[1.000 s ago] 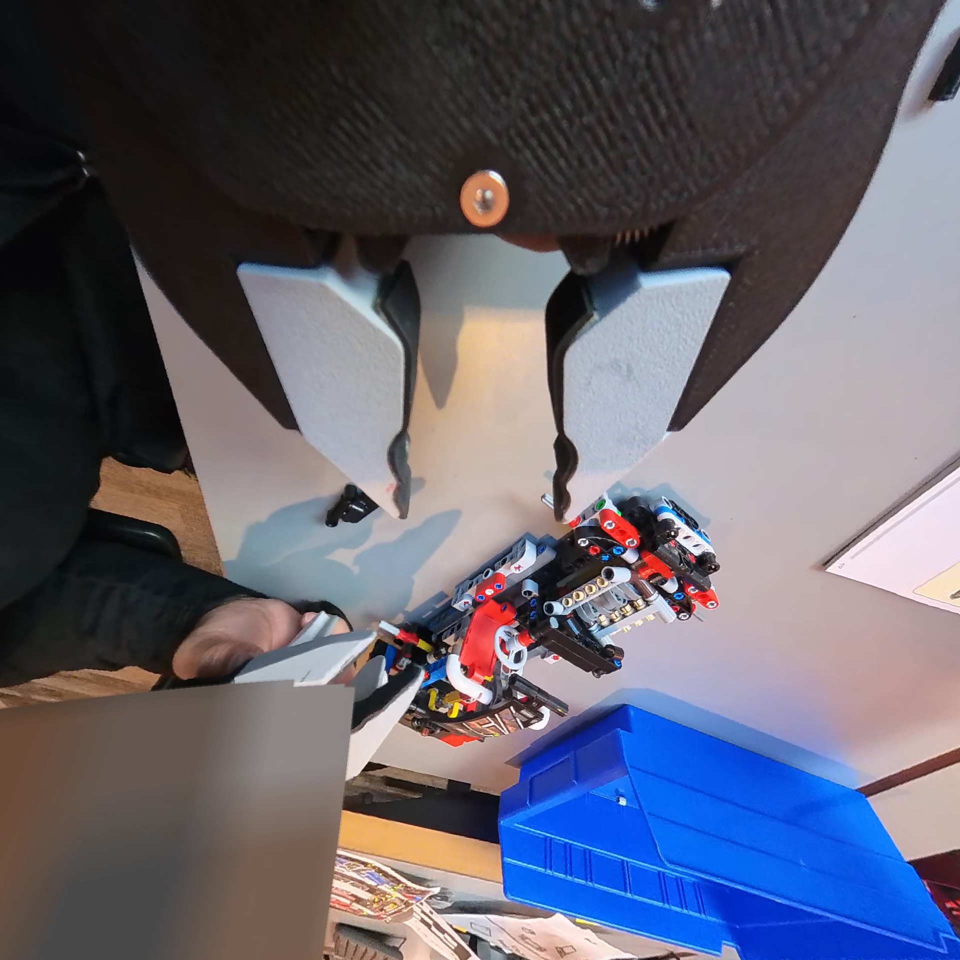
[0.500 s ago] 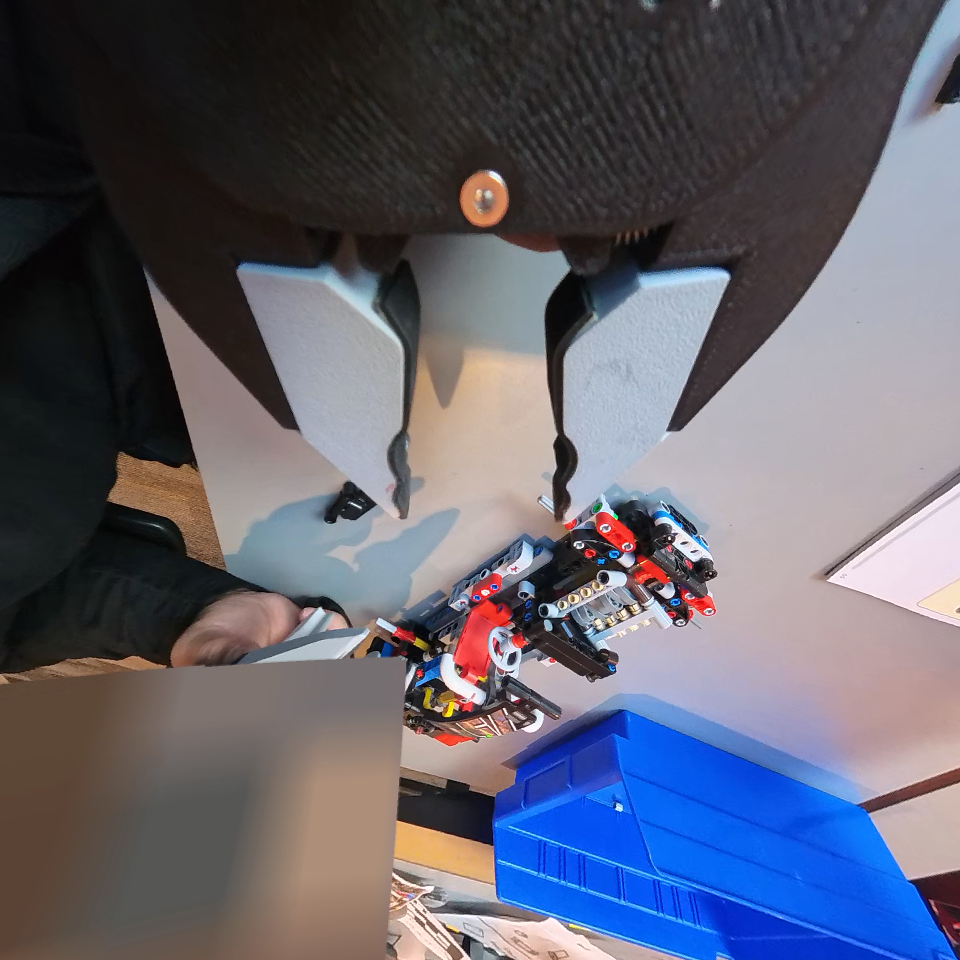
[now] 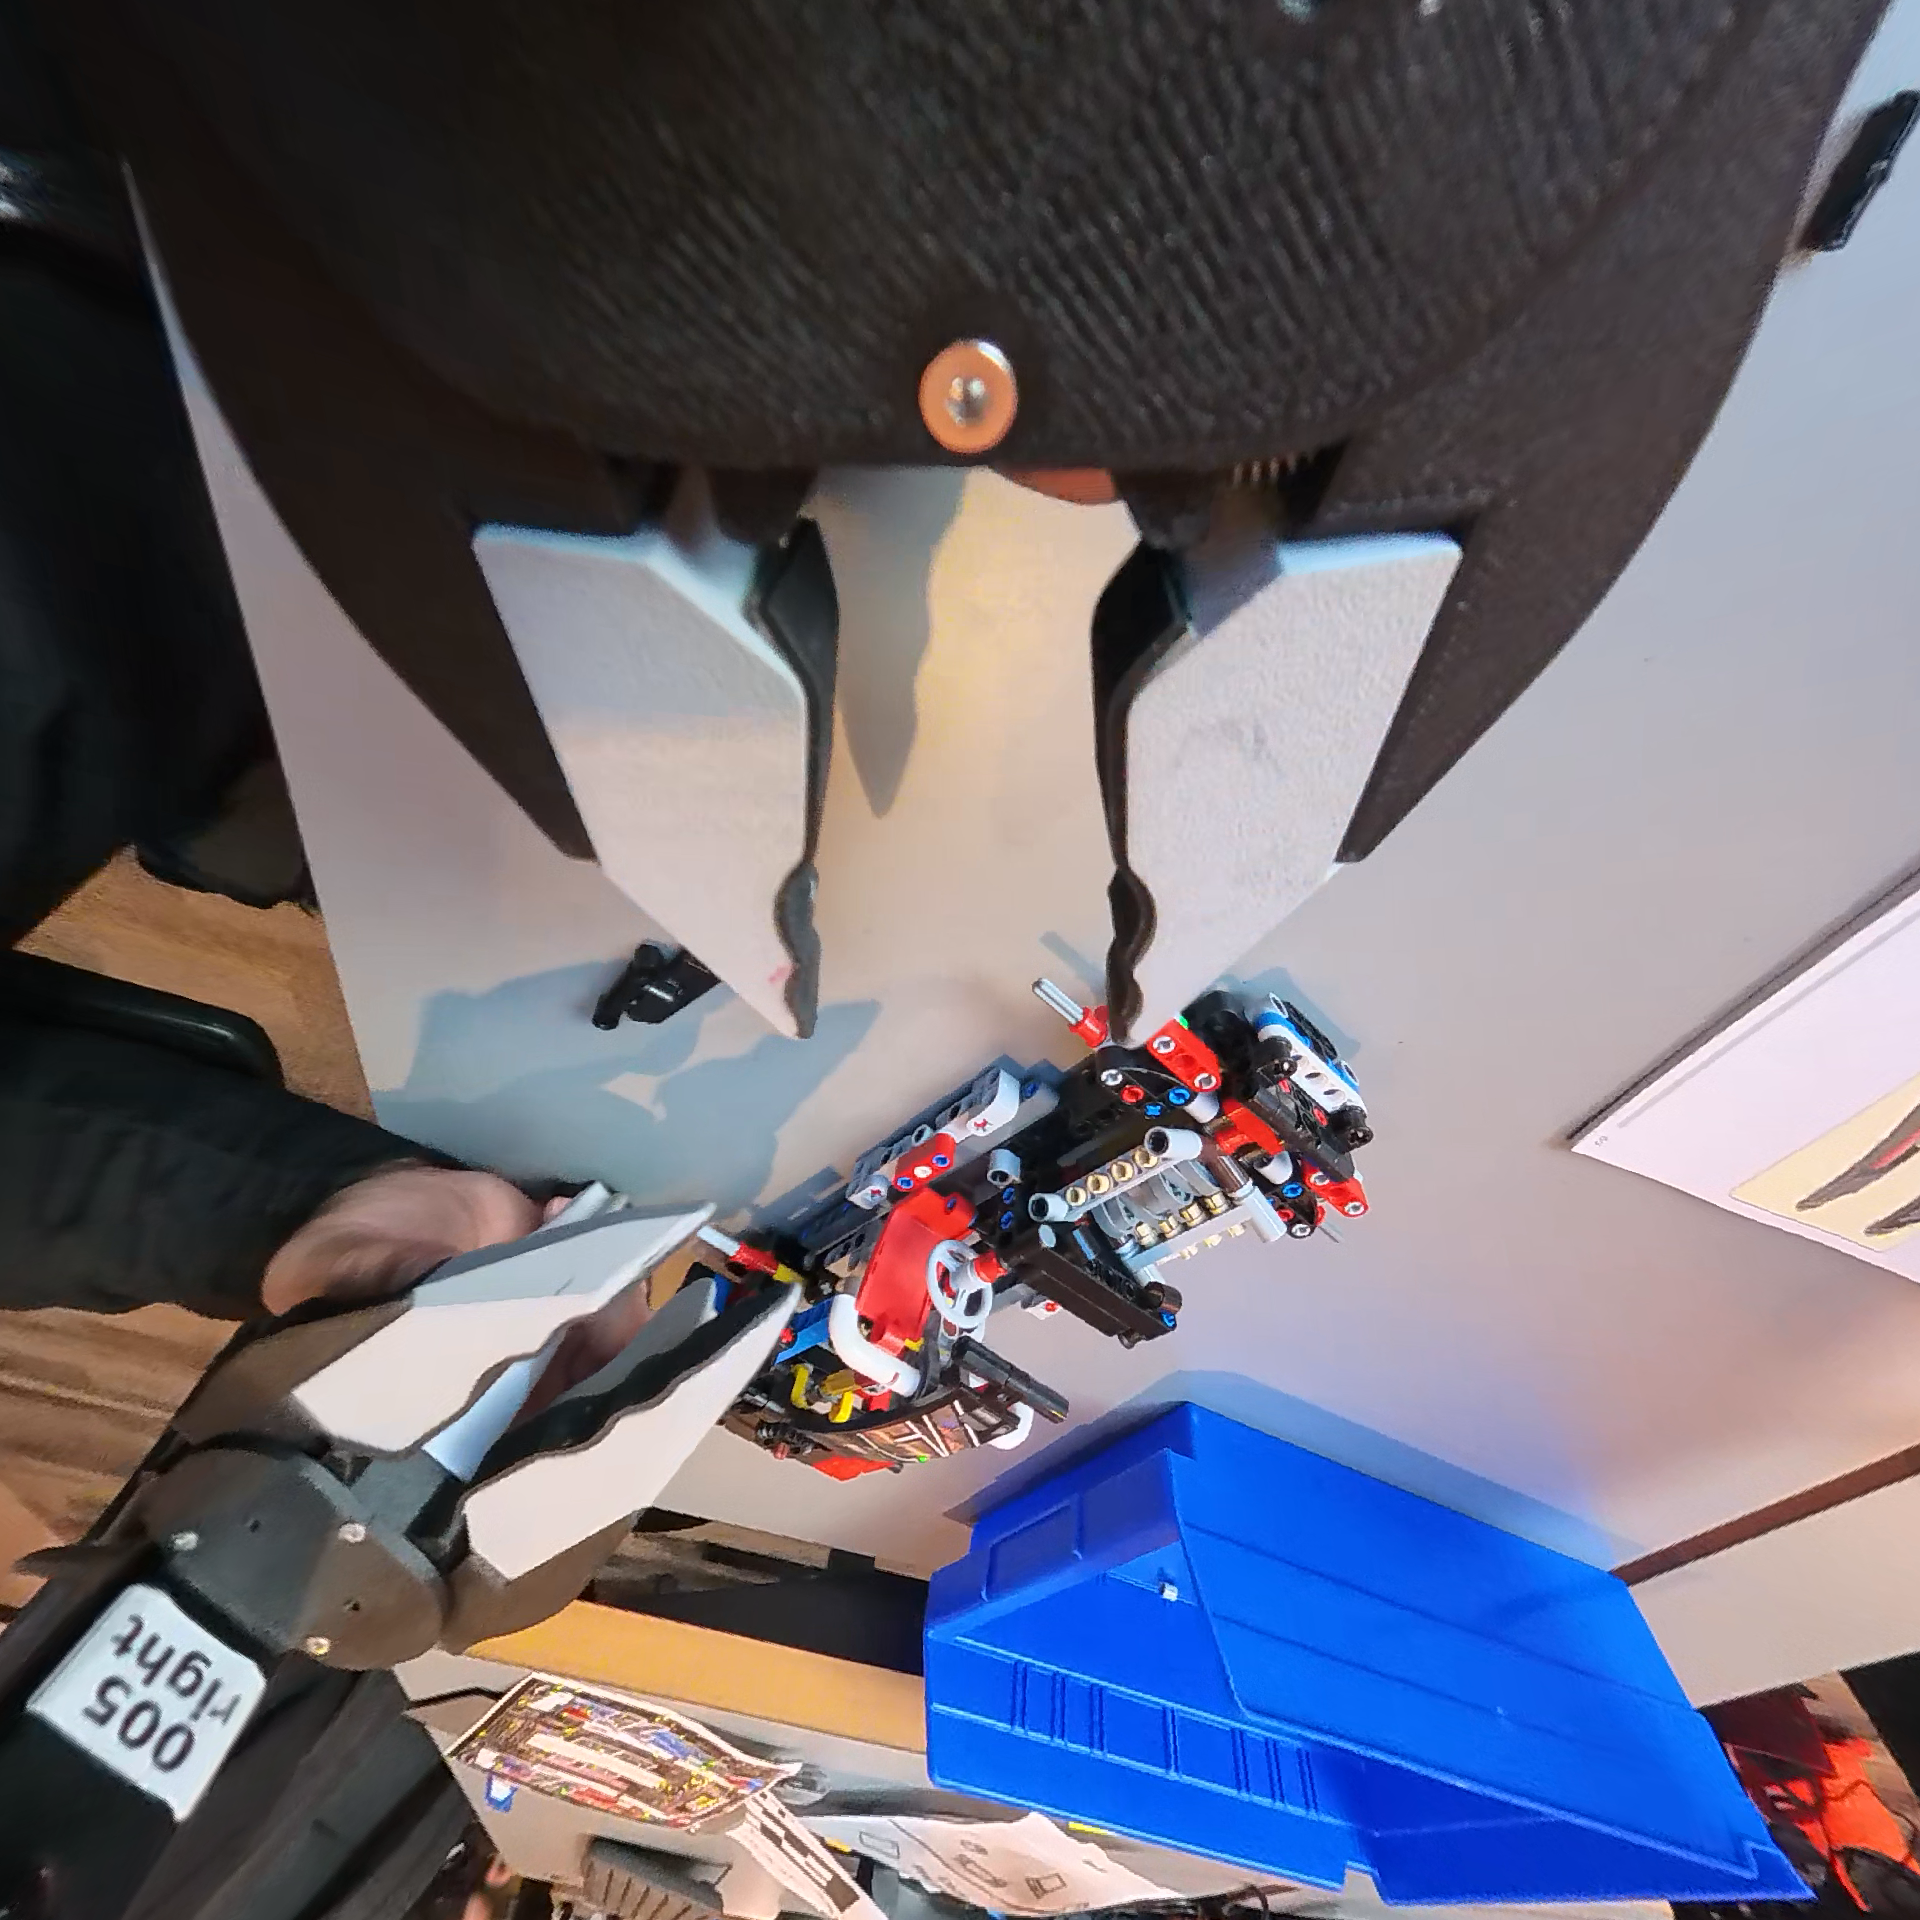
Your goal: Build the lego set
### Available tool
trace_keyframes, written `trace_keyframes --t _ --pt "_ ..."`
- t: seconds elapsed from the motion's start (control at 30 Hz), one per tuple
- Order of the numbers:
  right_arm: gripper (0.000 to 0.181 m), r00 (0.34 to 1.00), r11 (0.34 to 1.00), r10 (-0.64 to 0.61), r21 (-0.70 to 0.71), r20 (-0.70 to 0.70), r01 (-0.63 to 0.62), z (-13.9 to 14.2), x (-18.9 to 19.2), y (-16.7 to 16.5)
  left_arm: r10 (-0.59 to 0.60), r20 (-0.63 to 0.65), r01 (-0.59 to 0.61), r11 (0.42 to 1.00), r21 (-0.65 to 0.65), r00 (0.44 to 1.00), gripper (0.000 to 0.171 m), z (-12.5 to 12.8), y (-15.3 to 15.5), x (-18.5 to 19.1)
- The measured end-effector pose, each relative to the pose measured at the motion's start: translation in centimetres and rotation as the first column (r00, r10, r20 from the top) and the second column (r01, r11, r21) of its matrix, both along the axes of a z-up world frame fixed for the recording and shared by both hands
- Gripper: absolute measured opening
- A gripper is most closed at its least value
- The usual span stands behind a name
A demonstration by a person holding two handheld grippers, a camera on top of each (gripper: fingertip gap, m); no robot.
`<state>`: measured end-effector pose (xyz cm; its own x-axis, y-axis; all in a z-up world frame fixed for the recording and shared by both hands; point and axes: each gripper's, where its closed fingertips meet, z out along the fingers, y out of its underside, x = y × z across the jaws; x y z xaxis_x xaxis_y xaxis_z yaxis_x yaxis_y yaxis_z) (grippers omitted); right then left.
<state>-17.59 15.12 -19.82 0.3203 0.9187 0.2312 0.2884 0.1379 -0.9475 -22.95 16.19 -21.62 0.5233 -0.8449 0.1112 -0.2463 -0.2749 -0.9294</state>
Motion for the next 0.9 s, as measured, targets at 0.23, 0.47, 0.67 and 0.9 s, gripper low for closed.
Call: trace_keyframes --t 0.23,0.47,0.67,0.9 --pt "0.019 0.997 0.998 -0.052 0.027 0.063 0.050 -0.8 -0.1 0.6 0.012 -0.015 -0.012 0.999 0.037 1.000 0.054 0.1 -0.1 0.0" --pt "0.017 0.991 0.993 -0.118 0.037 0.062 0.116 -0.7 0.5 1.3 0.014 -0.047 -0.011 0.998 0.069 0.999 0.054 0.0 -0.3 0.0" --pt "0.022 0.986 0.985 -0.165 -0.057 0.005 0.165 -0.4 2.7 0.4 0.024 -0.037 -0.022 0.998 0.052 0.999 0.053 0.0 -0.1 -0.2" --pt "0.023 0.976 0.973 -0.219 -0.080 0.002 0.218 -0.6 5.1 0.2 0.023 -0.066 -0.019 0.998 0.058 0.998 0.052 -0.3 -0.1 0.0"
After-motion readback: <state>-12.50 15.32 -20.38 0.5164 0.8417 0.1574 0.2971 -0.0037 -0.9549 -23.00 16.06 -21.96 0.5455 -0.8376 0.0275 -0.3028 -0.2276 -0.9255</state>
